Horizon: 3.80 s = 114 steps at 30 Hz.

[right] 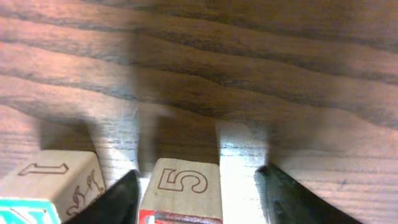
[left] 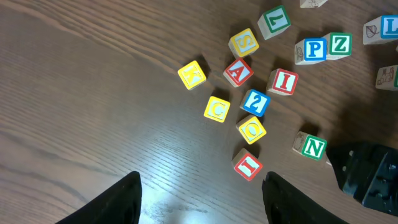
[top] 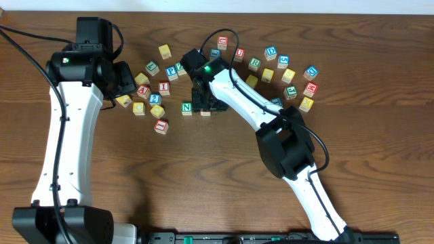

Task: Spell out NEURIPS
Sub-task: 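Open the right gripper to release the E block and lift, then move the right gripper up over the red U block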

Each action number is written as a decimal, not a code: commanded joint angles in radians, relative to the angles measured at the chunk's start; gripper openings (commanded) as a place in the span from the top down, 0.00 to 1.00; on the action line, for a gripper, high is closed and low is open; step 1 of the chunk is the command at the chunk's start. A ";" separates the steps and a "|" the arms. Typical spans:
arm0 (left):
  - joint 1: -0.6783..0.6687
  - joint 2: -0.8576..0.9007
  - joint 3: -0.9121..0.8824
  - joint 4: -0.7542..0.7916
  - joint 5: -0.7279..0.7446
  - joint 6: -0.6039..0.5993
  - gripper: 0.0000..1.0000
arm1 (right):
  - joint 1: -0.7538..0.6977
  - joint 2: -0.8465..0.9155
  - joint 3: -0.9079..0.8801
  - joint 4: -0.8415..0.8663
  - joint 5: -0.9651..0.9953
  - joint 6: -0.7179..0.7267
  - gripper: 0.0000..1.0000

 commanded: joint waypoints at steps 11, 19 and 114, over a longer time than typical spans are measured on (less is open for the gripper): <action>0.001 -0.007 0.006 0.001 -0.005 -0.003 0.39 | -0.009 -0.038 0.011 0.006 -0.002 -0.030 0.36; 0.001 -0.007 0.006 0.001 -0.005 -0.003 0.39 | -0.042 -0.123 0.033 -0.012 0.002 -0.049 0.36; 0.001 -0.007 0.006 -0.003 -0.001 -0.050 0.39 | -0.275 0.106 0.117 0.467 0.163 -0.219 0.39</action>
